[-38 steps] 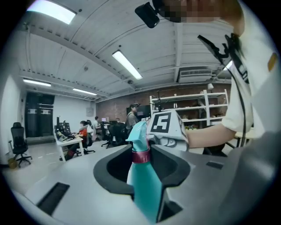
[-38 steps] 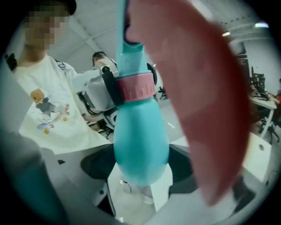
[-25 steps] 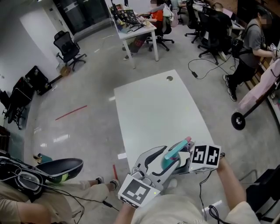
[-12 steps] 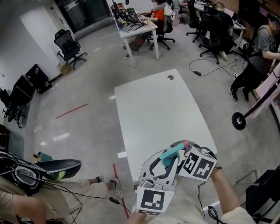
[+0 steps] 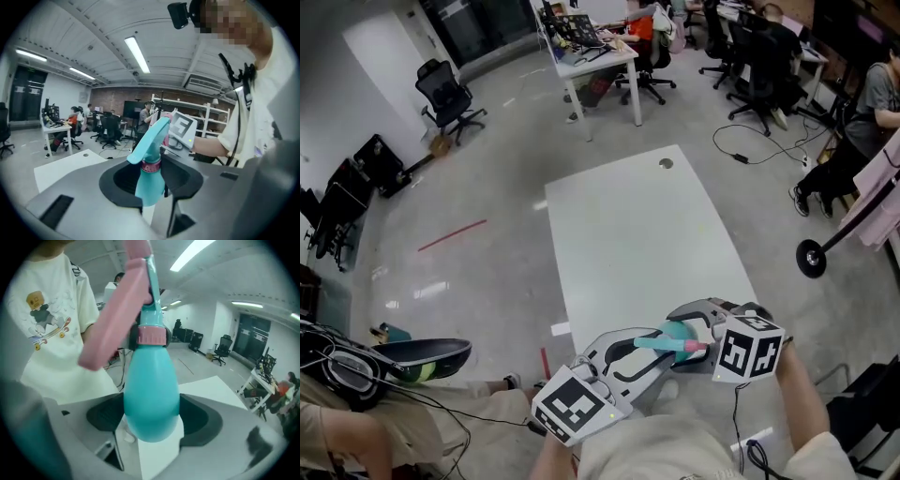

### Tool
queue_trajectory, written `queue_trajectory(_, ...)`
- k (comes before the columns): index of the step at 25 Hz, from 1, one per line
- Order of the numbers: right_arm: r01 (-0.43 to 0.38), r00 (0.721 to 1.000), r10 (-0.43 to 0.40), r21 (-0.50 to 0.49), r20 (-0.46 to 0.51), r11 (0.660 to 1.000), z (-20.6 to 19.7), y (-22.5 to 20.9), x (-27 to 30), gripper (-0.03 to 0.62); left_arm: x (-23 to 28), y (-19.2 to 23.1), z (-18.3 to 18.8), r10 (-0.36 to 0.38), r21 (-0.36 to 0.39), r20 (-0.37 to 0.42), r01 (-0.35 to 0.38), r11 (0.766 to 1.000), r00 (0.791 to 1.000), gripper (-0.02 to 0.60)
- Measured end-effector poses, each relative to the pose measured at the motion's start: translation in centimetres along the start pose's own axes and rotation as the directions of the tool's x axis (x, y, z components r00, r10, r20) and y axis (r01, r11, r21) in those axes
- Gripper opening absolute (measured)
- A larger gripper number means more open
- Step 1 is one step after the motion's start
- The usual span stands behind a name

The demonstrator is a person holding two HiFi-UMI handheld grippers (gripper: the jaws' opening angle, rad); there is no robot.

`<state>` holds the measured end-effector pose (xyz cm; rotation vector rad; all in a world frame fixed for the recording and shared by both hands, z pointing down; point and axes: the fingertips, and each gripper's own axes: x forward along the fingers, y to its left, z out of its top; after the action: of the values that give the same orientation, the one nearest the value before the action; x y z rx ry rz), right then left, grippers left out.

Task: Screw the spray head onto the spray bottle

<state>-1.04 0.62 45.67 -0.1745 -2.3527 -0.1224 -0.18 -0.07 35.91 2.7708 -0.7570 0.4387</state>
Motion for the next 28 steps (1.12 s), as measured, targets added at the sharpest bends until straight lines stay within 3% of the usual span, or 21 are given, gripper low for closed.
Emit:
queue_trajectory(3, -0.092, 0.995, 0.091, -0.059, -0.028, 0.994, -0.5, 1.5, 0.1, 0.371, 0.3, -1.7, -0.6, -0.095, 0.107, -0.072, 0.103, 0.989, 0.993, 0.137)
queue_trajectory(6, -0.22, 0.975, 0.217, -0.115, -0.035, 0.969, -0.9, 3.3, 0.3, 0.37, 0.4, -3.2, -1.2, -0.211, 0.196, -0.151, 0.238, 0.951, 0.966, 0.137)
queue_trajectory(8, -0.238, 0.971, 0.238, -0.103, -0.005, 0.966, -0.6, 3.4, 0.4, 0.37, 0.5, -3.2, -1.1, -0.22, 0.223, -0.162, 0.253, 0.941, 0.962, 0.138)
queue_trajectory(10, -0.183, 0.981, 0.185, -0.049, 0.05, 0.982, 0.2, 2.3, 0.4, 0.37, 0.5, -2.2, -0.4, -0.144, 0.23, -0.118, 0.168, 0.959, 0.982, 0.156)
queue_trajectory(12, -0.088, 0.99, 0.084, 0.031, 0.115, 0.996, 1.1, 0.6, 0.2, 0.369, 0.2, -0.7, 0.9, -0.023, 0.22, -0.012, 0.025, 0.975, 1.0, 0.257)
queue_trajectory(13, -0.038, 0.989, 0.027, 0.076, 0.146, 0.996, 1.6, -0.4, 0.1, 0.368, -0.2, 0.2, 1.7, 0.048, 0.204, 0.055, -0.058, 0.977, 0.997, 0.272)
queue_trajectory(15, 0.041, 0.979, -0.073, 0.167, 0.19, 0.985, 1.9, -2.1, -0.1, 0.368, -1.0, 1.8, 2.8, 0.196, 0.15, 0.151, -0.218, 0.964, 0.969, 0.281)
queue_trajectory(18, 0.11, 0.967, -0.167, 0.273, 0.194, 0.956, 1.5, -3.5, 0.0, 0.368, -1.3, 2.6, 2.2, 0.369, 0.13, 0.115, -0.382, 0.915, 0.922, 0.281)
queue_trajectory(20, 0.131, 0.965, -0.194, 0.315, 0.177, 0.94, 1.5, -3.6, 0.2, 0.368, -1.0, 2.7, 1.5, 0.444, 0.116, 0.079, -0.451, 0.885, 0.892, 0.279)
queue_trajectory(22, 0.153, 0.965, -0.213, 0.334, 0.153, 0.93, 1.8, -3.5, 0.5, 0.368, -0.7, 3.0, 1.1, 0.485, 0.049, 0.074, -0.488, 0.871, 0.872, 0.278)
queue_trajectory(25, 0.183, 0.963, -0.238, 0.341, 0.128, 0.922, 1.9, -3.4, 0.9, 0.368, -0.4, 3.2, 1.0, 0.517, -0.013, 0.095, -0.518, 0.855, 0.851, 0.196)
queue_trajectory(28, 0.195, 0.96, -0.251, 0.349, 0.124, 0.917, 1.8, -3.5, 1.0, 0.368, -0.1, 3.0, 1.0, 0.523, -0.022, 0.103, -0.524, 0.851, 0.846, 0.143)
